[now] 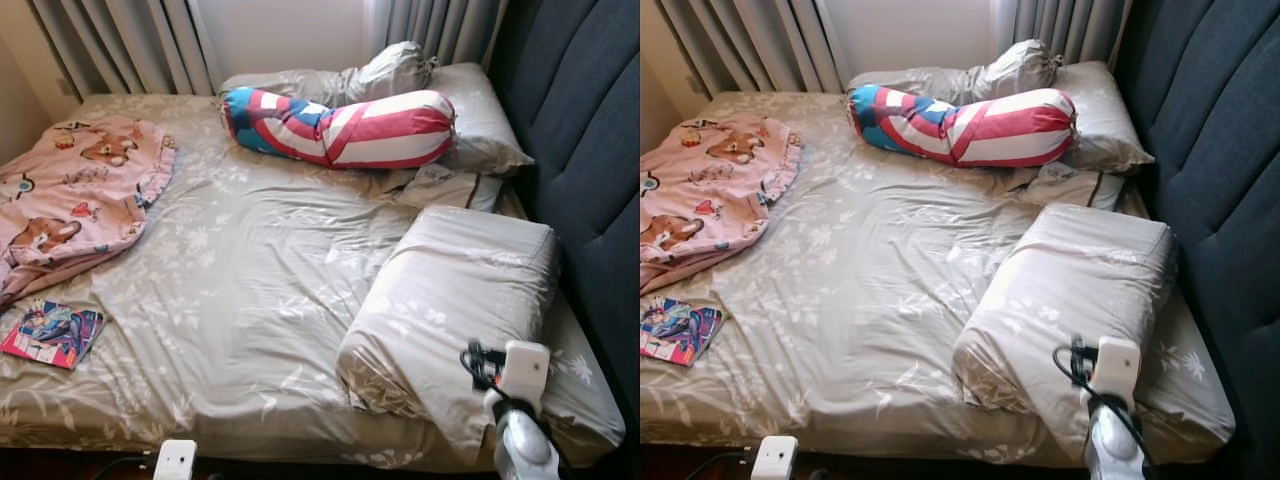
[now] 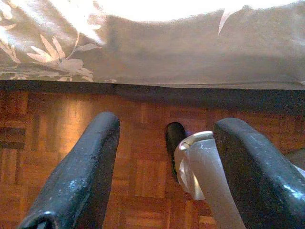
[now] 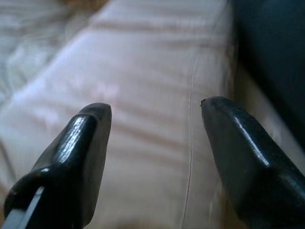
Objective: Clean up the room
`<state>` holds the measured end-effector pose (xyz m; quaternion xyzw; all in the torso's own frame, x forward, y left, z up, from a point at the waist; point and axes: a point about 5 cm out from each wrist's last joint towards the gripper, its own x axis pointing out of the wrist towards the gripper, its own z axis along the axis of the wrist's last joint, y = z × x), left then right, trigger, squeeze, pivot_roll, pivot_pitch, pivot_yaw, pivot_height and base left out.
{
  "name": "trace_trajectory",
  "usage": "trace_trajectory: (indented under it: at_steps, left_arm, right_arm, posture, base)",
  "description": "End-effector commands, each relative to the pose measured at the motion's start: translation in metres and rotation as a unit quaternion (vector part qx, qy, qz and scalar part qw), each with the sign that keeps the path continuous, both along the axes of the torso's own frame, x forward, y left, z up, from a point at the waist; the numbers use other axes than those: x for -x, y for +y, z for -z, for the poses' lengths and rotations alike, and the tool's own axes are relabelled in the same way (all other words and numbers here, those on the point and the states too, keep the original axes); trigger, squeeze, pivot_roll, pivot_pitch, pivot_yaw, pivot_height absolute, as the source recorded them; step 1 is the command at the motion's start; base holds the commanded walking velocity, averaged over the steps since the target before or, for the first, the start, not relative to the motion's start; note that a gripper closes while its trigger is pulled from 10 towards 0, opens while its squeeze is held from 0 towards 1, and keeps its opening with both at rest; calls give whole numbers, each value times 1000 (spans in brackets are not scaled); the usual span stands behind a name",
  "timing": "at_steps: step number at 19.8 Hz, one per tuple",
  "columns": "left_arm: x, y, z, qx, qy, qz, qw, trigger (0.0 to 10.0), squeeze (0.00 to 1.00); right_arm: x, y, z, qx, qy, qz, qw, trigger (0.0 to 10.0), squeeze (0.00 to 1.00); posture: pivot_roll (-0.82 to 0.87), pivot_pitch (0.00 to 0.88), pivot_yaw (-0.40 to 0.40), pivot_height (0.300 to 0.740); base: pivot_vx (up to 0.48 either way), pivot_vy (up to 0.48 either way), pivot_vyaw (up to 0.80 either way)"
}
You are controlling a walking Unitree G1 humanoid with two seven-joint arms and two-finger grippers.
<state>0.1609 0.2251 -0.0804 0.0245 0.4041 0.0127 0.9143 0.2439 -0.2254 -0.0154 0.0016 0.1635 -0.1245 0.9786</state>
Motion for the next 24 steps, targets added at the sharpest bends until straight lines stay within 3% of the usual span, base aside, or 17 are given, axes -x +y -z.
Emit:
trace_trajectory:
  at_steps: [1,3,9,14,18,20,21,24]
  left_arm:
    - [-1,1,1,-4,10,5,1000,10000,0]
    - [-3,0,0,-12,14,12,1000,10000,0]
    - [2,2,2,-14,24,2,1000,10000,0]
    - [1,7,1,-17,21,-7,1000,10000,0]
    - [-1,10,-1,-16,17,-10,1000,10000,0]
    - [-1,10,-1,-16,18,-9,1000,10000,0]
    - [0,10,-1,-16,19,-8,1000,10000,0]
    - [2,8,1,-14,26,-4,1000,10000,0]
  right_arm:
    - [-1,6,2,-12,9,-4,1000,10000,0]
    - [-4,16,0,-22,3,-21,1000,10000,0]
    - [-4,20,3,-27,14,-16,999,10000,0]
    - [-1,27,17,-43,88,-39,994,10000,0]
    - [-11,43,16,-82,107,-81,988,10000,0]
    - [-10,48,19,-77,125,-96,984,10000,0]
    - [-10,51,19,-85,122,-100,984,10000,1000]
    - [-7,46,25,-82,151,-64,983,10000,1000]
  posture:
    - [-40,28,-15,740]
    - [-47,41,-13,740]
    - [-36,61,-11,740]
    - [-31,72,-6,740]
    - [-28,75,-2,740]
    - [-27,76,-2,740]
    - [-25,78,-2,740]
    - [-26,80,-1,740]
  base:
    - [0,0,0]
    - [0,-197,0]
    - [0,-413,0]
    - [0,0,0]
    - [0,0,0]
    - [0,0,0]
    - [0,0,0]
    - [0,0,0]
